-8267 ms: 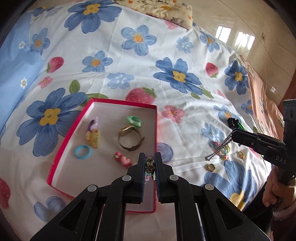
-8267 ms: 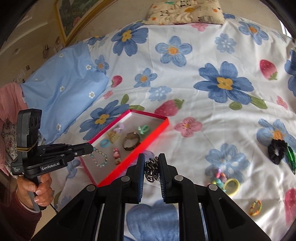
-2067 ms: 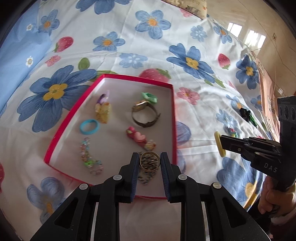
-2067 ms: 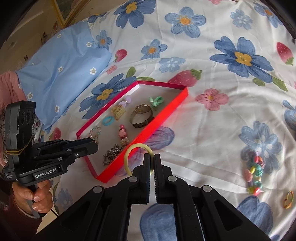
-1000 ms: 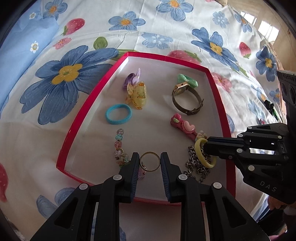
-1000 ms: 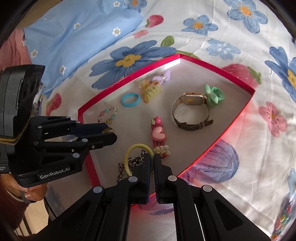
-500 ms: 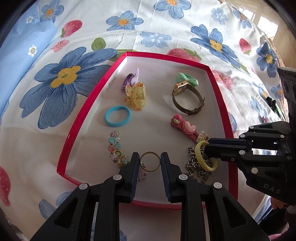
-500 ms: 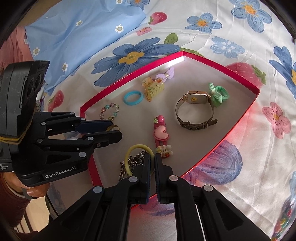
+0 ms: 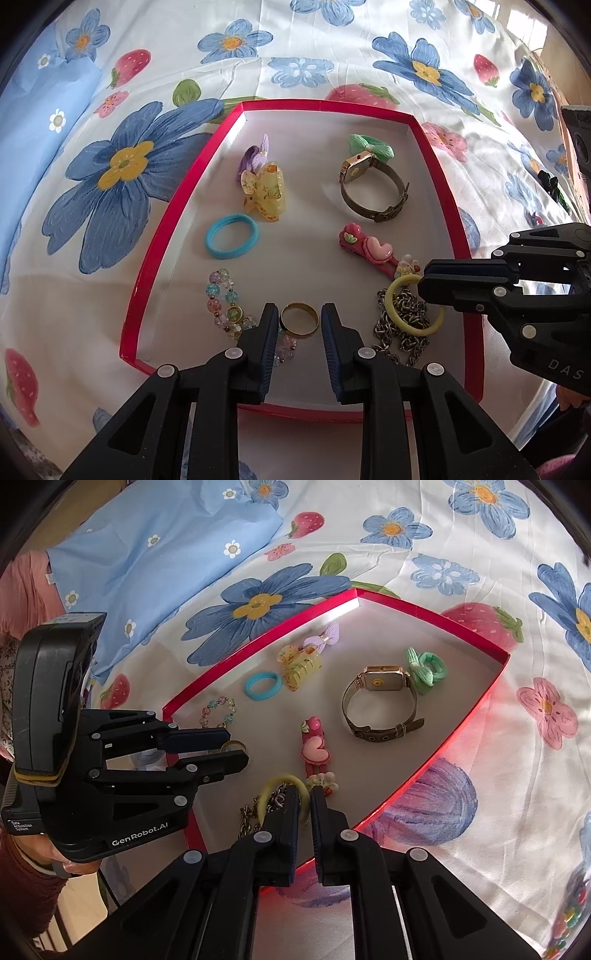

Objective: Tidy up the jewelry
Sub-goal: 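Lower the gold ring into the red box with the left tool while the right releases the yellow ring there, then lift both open tools away from the red box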

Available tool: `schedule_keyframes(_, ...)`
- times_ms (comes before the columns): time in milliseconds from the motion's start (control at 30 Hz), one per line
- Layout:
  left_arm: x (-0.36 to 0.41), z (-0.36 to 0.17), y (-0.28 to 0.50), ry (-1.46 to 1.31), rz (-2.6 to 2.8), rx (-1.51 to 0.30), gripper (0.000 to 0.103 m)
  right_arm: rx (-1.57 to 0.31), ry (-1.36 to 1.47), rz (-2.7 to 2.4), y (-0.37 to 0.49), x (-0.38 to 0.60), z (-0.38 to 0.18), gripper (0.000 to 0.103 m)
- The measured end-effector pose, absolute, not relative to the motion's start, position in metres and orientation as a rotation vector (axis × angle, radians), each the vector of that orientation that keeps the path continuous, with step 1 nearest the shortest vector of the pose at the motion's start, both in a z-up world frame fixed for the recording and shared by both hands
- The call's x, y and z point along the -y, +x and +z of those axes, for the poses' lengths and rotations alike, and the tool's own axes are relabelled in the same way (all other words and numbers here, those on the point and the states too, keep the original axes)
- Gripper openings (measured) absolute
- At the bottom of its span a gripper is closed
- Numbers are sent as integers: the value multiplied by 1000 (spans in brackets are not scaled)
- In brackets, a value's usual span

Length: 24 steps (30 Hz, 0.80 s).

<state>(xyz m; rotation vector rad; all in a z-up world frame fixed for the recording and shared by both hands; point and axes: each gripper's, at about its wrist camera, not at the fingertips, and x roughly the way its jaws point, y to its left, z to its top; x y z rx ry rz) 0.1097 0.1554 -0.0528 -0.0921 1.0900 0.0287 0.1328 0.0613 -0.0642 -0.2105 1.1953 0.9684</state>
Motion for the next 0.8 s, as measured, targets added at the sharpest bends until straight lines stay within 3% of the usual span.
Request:
schedule_keyframes(300,-154,-53,109,-90,31,-1092,25,-1189,-181,965,132,-59,-63,13)
schedule_keyframes(600,-160,-43,101,-136,44,-1051,26,-1158,-119,939,133,-43,-50,27)
schedule_keyframes(800,-170,-21,80,-222,63,-963,46,-1109,-35,907,135,-25,-34,36)
